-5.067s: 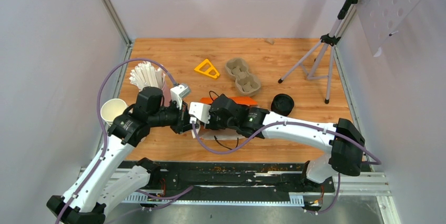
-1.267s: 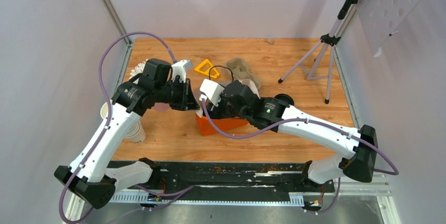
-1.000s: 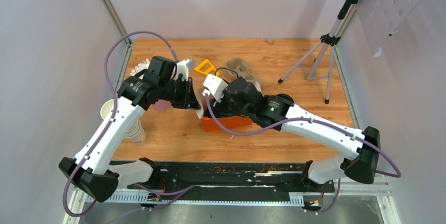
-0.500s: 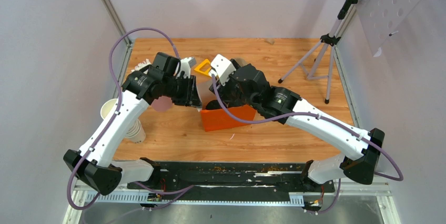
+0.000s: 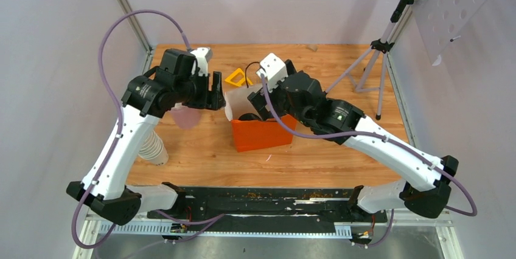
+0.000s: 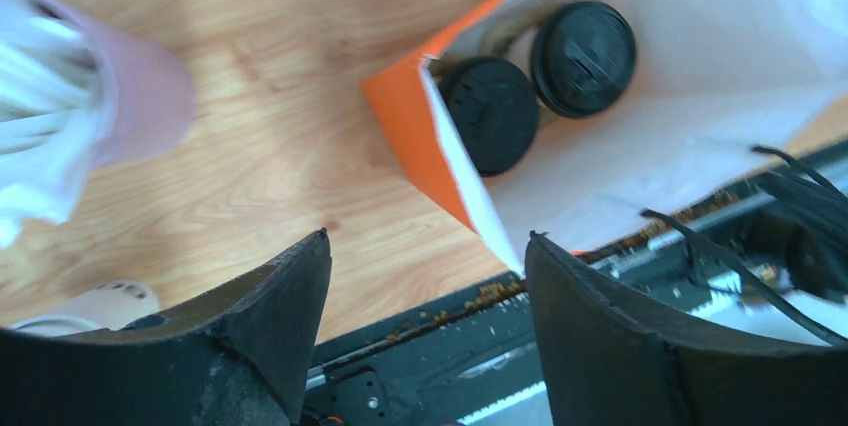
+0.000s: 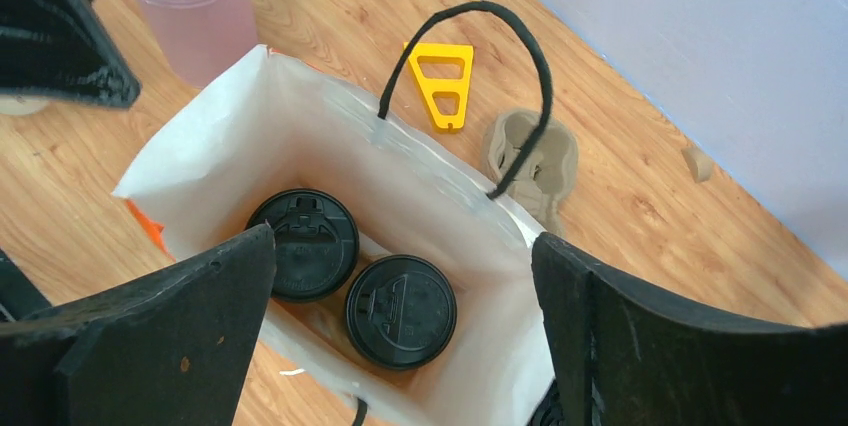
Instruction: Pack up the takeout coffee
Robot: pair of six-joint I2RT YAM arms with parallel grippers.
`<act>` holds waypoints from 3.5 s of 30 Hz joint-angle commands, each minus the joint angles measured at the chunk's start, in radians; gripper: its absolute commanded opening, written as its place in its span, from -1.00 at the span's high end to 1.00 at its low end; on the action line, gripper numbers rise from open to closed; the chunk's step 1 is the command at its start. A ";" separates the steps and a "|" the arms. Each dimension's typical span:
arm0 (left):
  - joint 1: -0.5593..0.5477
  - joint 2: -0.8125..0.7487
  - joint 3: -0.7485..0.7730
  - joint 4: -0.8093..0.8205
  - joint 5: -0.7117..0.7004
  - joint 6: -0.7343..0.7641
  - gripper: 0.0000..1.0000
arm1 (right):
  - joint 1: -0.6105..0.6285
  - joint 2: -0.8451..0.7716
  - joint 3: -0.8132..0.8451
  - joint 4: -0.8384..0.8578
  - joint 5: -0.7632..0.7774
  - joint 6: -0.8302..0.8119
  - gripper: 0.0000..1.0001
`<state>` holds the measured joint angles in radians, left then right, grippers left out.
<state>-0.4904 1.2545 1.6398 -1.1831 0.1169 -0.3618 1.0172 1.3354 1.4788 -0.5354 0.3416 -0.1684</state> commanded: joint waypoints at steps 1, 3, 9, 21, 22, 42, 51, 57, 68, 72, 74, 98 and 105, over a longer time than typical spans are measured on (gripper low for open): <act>-0.002 -0.067 0.076 -0.008 -0.259 0.033 -0.67 | -0.003 -0.087 0.067 -0.056 0.018 0.090 -1.00; -0.002 -0.072 0.097 -0.013 -0.359 0.052 -0.98 | -0.003 -0.104 0.087 -0.087 0.005 0.106 -1.00; 0.003 -0.017 0.106 -0.077 -0.607 0.121 -1.00 | -0.003 -0.169 0.118 -0.164 -0.087 0.147 -1.00; 0.148 0.124 -0.040 0.193 -0.522 0.121 -0.31 | -0.004 -0.321 -0.023 -0.082 -0.138 0.097 -1.00; 0.158 0.133 -0.055 0.205 -0.525 0.117 -0.24 | -0.004 -0.328 -0.031 -0.083 -0.137 0.091 -1.00; 0.216 0.174 -0.211 0.439 -0.526 0.206 0.26 | -0.003 -0.370 -0.091 -0.094 -0.126 0.086 -1.00; 0.216 0.096 -0.116 0.377 -0.517 0.191 0.95 | -0.003 -0.363 -0.082 -0.099 -0.134 0.065 -1.00; 0.216 0.054 0.022 0.209 -0.497 0.142 0.93 | -0.003 -0.343 -0.052 -0.121 -0.114 0.036 -1.00; 0.215 0.000 0.364 0.085 -0.332 0.126 0.95 | -0.003 -0.381 -0.073 0.002 0.037 0.057 -1.00; 0.216 -0.032 0.404 0.046 -0.264 0.098 0.96 | -0.003 -0.359 -0.032 -0.015 0.055 0.038 -1.00; 0.215 -0.054 0.406 0.043 -0.189 0.080 0.96 | -0.003 -0.339 -0.001 -0.041 0.057 0.037 -1.00; 0.215 -0.221 0.017 0.648 0.477 -0.248 1.00 | -0.003 -0.345 0.006 -0.060 0.123 0.087 -1.00; 0.214 -0.209 -0.197 0.704 0.460 -0.208 1.00 | -0.003 -0.356 -0.012 -0.058 0.151 0.095 -1.00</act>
<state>-0.2798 1.0351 1.5177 -0.5739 0.5423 -0.5694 1.0176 0.9955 1.4670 -0.5949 0.4568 -0.0948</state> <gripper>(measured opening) 0.007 0.998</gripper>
